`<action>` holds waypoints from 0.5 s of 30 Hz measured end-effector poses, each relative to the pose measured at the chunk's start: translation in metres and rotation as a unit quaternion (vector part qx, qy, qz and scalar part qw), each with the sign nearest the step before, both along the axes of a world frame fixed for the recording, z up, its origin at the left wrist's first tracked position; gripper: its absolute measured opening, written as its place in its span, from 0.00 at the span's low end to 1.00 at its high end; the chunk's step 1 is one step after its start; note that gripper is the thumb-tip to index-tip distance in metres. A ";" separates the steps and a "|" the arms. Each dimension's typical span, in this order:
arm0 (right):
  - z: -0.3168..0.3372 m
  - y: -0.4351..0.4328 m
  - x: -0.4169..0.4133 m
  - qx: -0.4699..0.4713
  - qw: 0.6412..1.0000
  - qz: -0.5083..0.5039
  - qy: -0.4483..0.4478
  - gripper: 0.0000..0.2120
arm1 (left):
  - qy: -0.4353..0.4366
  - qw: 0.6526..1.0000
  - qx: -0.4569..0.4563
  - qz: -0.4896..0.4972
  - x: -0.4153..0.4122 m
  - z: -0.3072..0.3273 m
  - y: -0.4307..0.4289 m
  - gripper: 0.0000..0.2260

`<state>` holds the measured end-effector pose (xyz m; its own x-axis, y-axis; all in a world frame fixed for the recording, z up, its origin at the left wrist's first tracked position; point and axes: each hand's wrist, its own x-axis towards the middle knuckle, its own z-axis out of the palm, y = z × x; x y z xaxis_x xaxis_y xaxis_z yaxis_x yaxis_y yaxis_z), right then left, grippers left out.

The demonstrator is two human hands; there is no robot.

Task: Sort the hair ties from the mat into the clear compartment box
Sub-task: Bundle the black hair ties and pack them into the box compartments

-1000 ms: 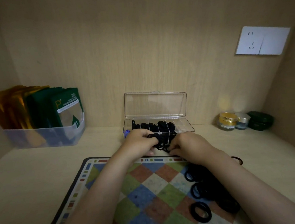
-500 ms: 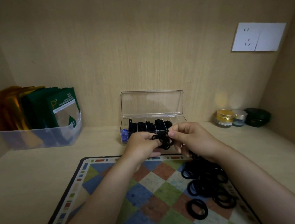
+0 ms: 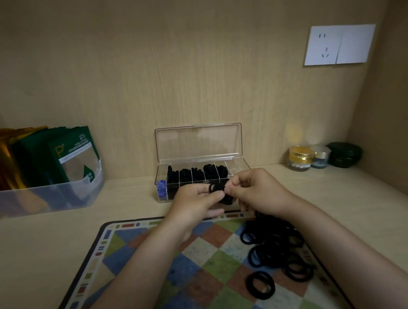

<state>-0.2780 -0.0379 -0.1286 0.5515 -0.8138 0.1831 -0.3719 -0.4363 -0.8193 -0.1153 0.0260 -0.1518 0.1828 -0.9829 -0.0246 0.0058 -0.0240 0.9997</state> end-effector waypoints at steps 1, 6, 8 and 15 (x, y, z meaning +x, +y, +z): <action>0.001 0.000 -0.002 0.005 1.000 0.012 0.009 0.06 | -0.002 1.000 0.005 0.008 -0.001 -0.001 0.000 0.05; 0.018 -0.005 -0.026 -0.025 0.993 0.076 0.092 0.04 | -0.031 0.998 0.017 0.047 0.002 -0.003 -0.001 0.05; 0.022 -0.004 -0.035 -0.019 0.978 0.125 0.167 0.11 | -0.044 0.997 0.023 0.053 0.003 -0.003 -0.001 0.06; 0.018 0.003 -0.030 -0.030 0.927 0.179 0.328 0.21 | -0.074 0.996 0.032 0.044 0.002 -0.005 -0.003 0.05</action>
